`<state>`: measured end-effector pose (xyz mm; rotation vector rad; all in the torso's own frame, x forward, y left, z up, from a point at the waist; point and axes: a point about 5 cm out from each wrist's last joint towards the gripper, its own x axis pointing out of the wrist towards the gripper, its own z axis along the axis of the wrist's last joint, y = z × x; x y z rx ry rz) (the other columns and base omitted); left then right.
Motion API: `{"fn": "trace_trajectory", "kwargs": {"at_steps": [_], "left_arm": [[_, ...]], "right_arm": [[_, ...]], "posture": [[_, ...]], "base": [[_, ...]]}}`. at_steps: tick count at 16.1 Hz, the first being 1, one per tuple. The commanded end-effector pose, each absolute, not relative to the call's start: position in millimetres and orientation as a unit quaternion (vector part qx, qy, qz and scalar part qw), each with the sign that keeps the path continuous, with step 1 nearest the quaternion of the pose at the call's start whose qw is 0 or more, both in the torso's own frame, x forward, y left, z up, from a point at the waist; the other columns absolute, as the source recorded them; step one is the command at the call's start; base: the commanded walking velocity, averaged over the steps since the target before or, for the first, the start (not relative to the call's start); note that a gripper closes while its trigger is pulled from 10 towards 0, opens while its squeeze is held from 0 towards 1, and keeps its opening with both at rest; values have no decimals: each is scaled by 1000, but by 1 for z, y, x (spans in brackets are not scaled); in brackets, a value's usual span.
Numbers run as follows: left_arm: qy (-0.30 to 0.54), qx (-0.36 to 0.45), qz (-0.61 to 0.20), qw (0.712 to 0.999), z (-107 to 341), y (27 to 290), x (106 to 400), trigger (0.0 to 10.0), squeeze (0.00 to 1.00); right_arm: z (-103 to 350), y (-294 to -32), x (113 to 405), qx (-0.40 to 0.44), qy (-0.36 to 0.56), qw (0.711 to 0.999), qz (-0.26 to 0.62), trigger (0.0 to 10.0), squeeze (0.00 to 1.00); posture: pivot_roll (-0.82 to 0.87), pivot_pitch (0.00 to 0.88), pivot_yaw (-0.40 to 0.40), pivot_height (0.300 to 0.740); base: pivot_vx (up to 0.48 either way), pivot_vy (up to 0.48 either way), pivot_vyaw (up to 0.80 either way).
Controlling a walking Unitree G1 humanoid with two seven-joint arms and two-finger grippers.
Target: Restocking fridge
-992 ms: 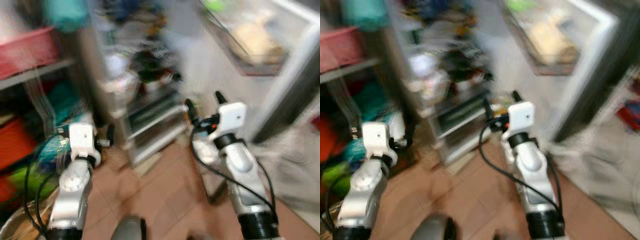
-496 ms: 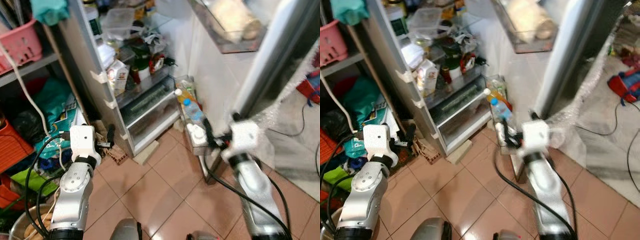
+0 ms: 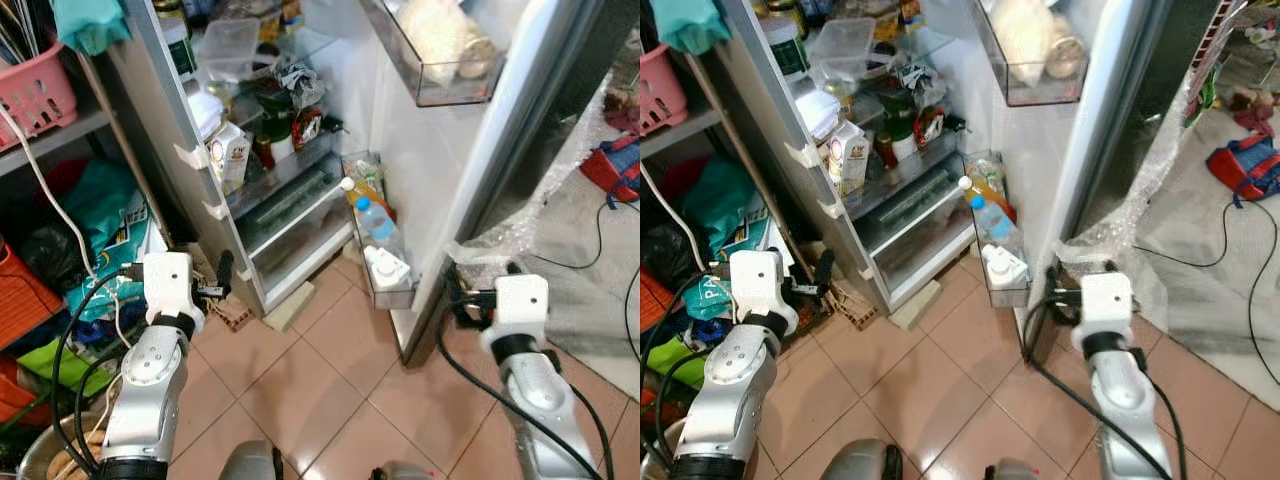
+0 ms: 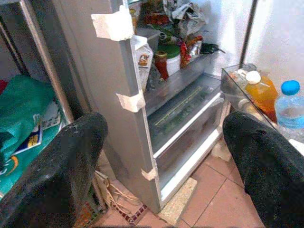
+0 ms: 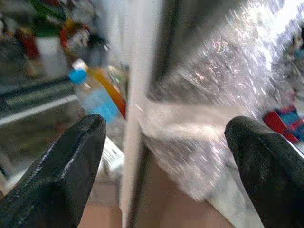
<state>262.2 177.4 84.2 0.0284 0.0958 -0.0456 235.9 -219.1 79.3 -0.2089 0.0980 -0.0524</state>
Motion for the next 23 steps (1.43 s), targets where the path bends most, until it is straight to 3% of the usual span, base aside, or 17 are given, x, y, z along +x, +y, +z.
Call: {"fn": "trace_trajectory", "kwargs": {"at_steps": [1, 4, 10, 14, 20, 23], "left_arm": [[54, 14, -20, 998, 83, 180, 260, 10000, 0], [61, 12, -22, 998, 80, 178, 259, 10000, 0], [68, 16, -26, 997, 78, 176, 259, 10000, 0], [72, 16, -33, 997, 76, 172, 258, 10000, 0], [74, 13, -39, 996, 75, 169, 260, 10000, 0], [73, 14, -39, 996, 76, 170, 259, 10000, 0]], "right_arm": [[65, -226, 229, -101, 92, 990, -30, 10000, 0], [42, -249, 214, -135, 169, 974, -68, 10000, 0], [93, -264, 270, -120, 52, 986, -107, 10000, 0], [112, -234, 295, -52, -1, 998, 21, 10000, 0], [134, -190, 319, 46, -31, 986, 156, 10000, 0], [143, -134, 309, 139, -22, 941, 307, 10000, 0]], "posture": [[40, 102, 46, 740], [39, 109, 40, 740], [47, 103, 36, 740], [51, 99, 32, 740], [50, 94, 30, 740], [56, 93, 27, 740]], "base": [[0, 0, 0], [0, 0, 0], [0, 0, 0], [0, 0, 0], [0, 0, 0], [0, 0, 0]]}}
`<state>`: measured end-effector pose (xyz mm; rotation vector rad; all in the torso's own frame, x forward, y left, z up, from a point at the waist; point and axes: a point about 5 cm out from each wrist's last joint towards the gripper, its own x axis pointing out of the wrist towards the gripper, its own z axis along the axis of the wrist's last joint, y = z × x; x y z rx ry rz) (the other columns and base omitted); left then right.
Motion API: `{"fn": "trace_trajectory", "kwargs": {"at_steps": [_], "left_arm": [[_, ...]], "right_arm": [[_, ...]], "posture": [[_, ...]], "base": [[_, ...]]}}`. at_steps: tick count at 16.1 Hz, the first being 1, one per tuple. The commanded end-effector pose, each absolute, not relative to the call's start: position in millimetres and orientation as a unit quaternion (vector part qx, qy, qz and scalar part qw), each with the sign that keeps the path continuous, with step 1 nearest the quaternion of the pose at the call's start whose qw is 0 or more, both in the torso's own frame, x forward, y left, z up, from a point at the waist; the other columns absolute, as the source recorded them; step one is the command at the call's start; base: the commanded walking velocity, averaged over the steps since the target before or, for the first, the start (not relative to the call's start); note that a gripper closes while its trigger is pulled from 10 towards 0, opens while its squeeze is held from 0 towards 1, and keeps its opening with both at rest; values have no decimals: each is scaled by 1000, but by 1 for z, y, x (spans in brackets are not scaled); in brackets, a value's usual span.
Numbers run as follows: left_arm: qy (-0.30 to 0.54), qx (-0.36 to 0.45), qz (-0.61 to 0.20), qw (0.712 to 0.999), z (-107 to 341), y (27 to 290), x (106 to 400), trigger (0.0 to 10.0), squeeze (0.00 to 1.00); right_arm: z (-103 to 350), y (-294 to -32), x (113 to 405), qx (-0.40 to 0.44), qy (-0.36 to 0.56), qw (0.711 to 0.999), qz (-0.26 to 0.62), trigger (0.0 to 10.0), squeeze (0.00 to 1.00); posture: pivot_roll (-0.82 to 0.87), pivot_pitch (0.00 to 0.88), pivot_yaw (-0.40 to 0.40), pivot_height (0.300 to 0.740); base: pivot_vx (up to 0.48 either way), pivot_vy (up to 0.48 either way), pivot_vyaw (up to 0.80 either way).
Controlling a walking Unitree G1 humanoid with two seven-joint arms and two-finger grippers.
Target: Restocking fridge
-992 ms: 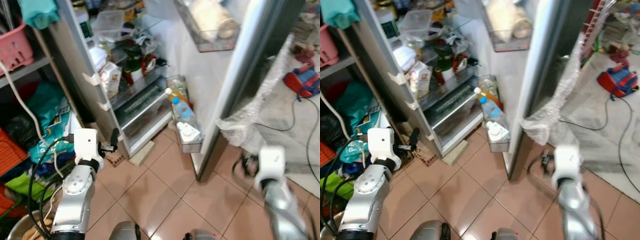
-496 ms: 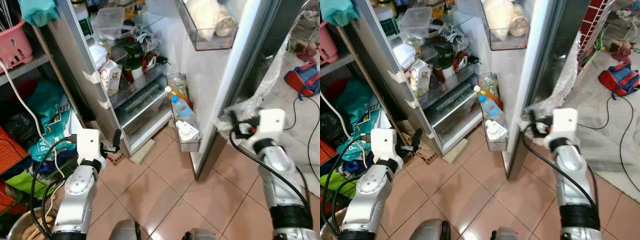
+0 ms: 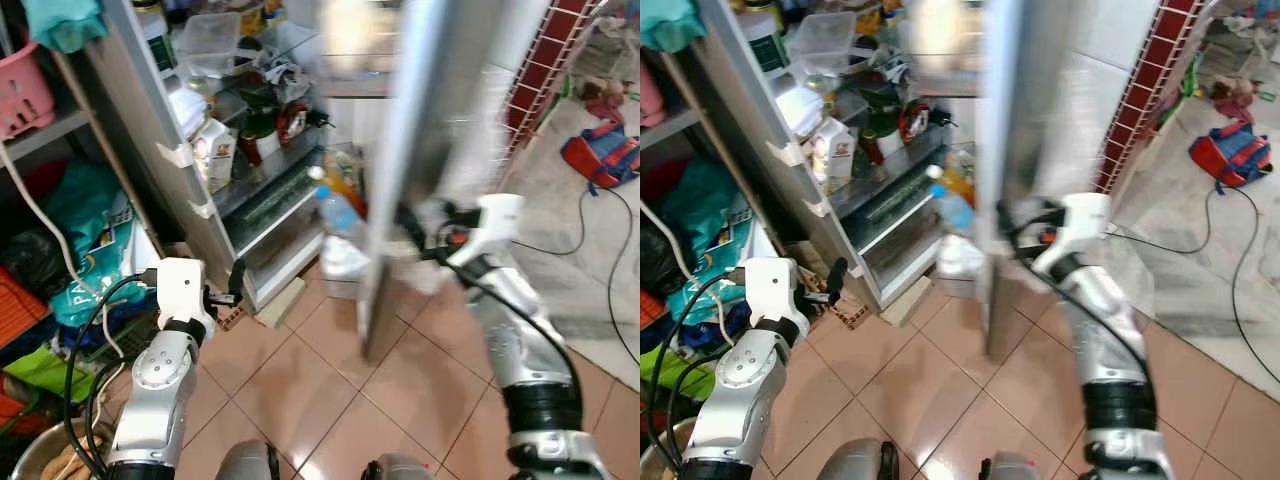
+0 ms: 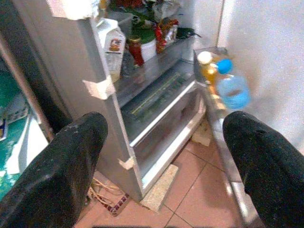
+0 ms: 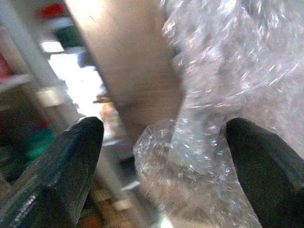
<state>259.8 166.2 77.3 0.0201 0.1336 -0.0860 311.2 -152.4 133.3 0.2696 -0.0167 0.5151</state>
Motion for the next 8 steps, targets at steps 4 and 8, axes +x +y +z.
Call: {"fn": "trace_trajectory", "kwargs": {"at_steps": [4, 8], "left_arm": [[75, 13, -37, 996, 75, 171, 256, 10000, 0], [78, 9, -40, 996, 74, 172, 253, 10000, 0]], "right_arm": [[123, -122, 277, 147, 38, 910, 385, 10000, 0], [113, -157, 266, 4, 5, 967, 253, 10000, 0]], "posture": [[51, 100, 26, 740], [34, 108, 40, 740]], "base": [[0, 0, 0], [0, 0, 0]]}}
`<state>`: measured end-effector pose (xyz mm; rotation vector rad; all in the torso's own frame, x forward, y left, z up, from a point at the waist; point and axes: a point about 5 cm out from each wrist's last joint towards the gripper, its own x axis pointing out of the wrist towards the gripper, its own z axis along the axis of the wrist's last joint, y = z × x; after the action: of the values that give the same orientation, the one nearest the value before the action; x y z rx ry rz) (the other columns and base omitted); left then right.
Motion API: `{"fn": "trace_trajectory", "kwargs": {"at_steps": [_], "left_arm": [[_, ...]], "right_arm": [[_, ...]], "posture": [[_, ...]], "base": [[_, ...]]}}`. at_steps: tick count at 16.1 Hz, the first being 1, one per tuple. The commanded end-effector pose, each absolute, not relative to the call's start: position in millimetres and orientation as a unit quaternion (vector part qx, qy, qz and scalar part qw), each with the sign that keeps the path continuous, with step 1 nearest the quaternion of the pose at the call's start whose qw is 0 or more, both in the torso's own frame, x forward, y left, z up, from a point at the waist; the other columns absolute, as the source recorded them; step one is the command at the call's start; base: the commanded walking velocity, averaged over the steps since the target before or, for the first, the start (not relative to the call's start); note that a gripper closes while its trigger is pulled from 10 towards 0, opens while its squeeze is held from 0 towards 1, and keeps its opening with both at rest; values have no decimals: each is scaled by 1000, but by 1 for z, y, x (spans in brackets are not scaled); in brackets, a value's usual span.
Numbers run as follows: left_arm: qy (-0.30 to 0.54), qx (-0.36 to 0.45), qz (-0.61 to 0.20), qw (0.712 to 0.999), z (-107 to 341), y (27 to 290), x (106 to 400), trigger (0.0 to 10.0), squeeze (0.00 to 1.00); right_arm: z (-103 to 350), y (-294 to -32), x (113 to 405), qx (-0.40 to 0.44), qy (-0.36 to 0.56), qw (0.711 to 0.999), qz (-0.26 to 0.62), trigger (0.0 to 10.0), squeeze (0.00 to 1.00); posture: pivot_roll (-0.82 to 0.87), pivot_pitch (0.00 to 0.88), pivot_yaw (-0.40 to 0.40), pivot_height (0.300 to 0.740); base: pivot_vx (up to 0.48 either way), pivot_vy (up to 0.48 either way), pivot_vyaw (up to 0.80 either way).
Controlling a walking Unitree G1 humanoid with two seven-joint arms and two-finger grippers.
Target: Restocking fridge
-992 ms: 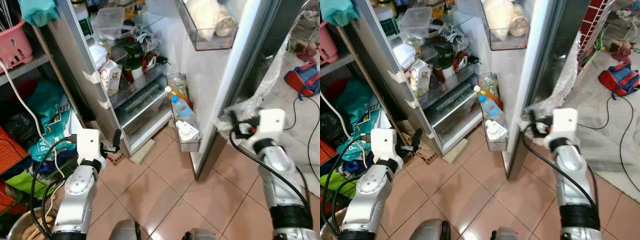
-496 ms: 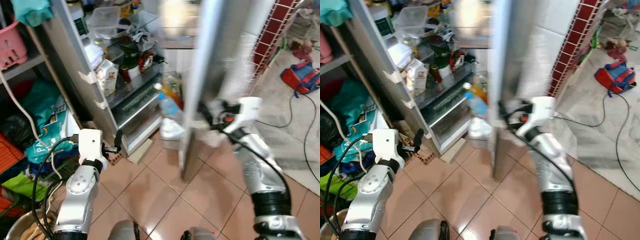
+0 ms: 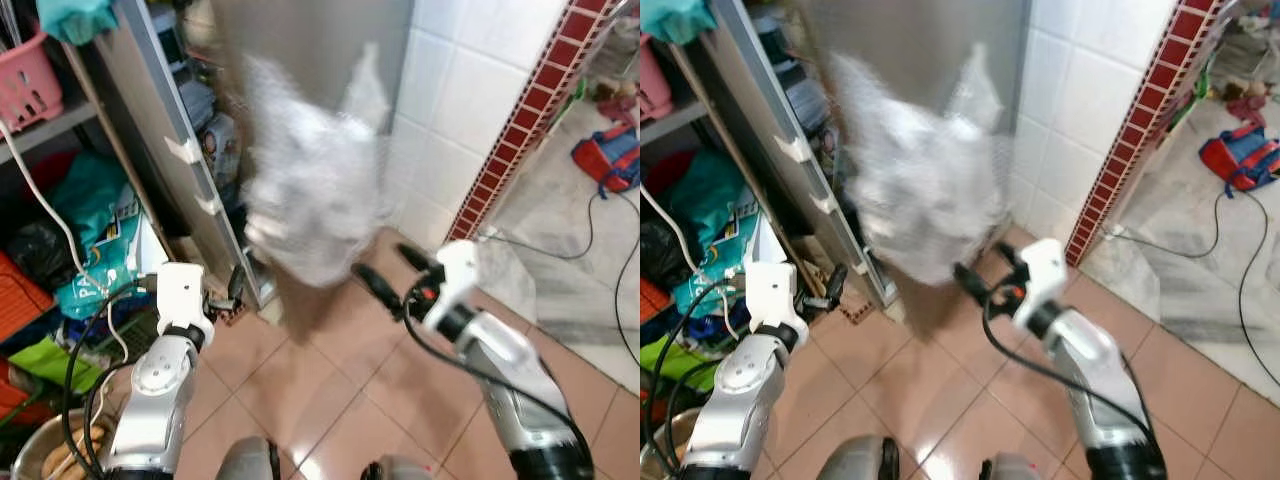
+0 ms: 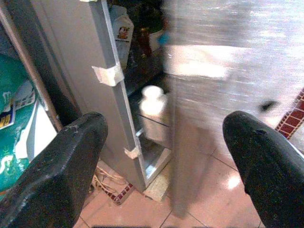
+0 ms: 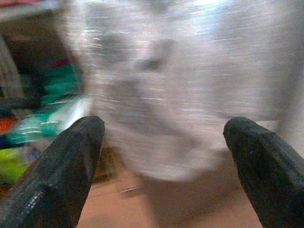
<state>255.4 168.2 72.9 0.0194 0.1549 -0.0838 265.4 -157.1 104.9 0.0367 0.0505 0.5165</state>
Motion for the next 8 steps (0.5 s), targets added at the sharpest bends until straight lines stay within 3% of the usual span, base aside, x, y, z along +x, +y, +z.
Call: {"fn": "trace_trajectory", "kwargs": {"at_steps": [1, 8], "left_arm": [[78, 10, -40, 996, 74, 172, 253, 10000, 0], [84, 2, -65, 994, 72, 169, 257, 10000, 0]], "right_arm": [[113, -164, 267, 1, -4, 976, 219, 10000, 0], [114, -175, 271, -22, -30, 996, 78, 10000, 0]], "posture": [[33, 108, 42, 740], [14, 100, 71, 740]], "base": [[0, 0, 0], [0, 0, 0]]}}
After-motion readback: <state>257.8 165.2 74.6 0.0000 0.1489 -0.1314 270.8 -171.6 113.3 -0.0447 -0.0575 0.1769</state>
